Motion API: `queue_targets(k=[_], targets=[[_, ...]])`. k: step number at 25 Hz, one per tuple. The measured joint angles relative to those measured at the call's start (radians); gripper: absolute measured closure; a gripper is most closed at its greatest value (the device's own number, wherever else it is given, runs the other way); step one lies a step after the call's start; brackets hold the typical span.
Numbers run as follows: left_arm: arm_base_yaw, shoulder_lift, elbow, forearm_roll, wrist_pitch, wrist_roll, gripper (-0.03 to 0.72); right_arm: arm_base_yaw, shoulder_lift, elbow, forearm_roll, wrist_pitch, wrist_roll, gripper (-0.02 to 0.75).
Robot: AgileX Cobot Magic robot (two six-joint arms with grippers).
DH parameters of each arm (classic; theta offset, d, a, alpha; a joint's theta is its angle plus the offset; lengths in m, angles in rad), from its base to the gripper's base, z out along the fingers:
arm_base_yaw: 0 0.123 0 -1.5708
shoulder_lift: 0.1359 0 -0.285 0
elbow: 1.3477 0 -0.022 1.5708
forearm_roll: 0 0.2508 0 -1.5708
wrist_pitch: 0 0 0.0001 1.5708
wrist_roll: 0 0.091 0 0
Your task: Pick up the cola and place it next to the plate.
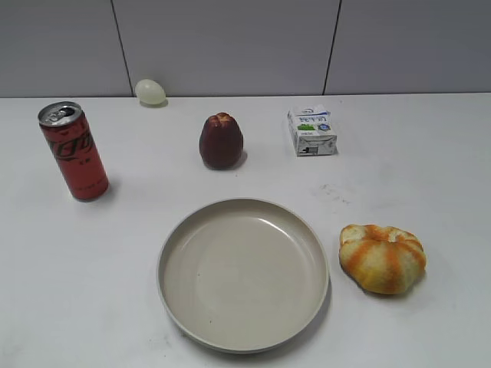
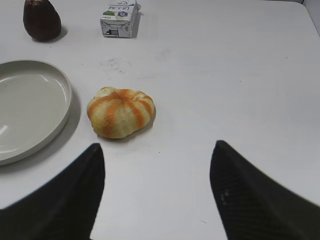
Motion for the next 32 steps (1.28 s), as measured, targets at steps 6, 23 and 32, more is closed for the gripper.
queue_targets(k=[6, 23, 32], targets=[[0.000, 0.000, 0.000, 0.000, 0.000, 0.000, 0.145, 0.000, 0.000, 0.000, 0.000, 0.000, 0.000, 0.206], [0.000, 0.000, 0.000, 0.000, 0.000, 0.000, 0.146, 0.000, 0.000, 0.000, 0.000, 0.001, 0.000, 0.206], [0.000, 0.103, 0.000, 0.000, 0.000, 0.000, 0.151, 0.000, 0.000, 0.000, 0.000, 0.001, 0.000, 0.206]])
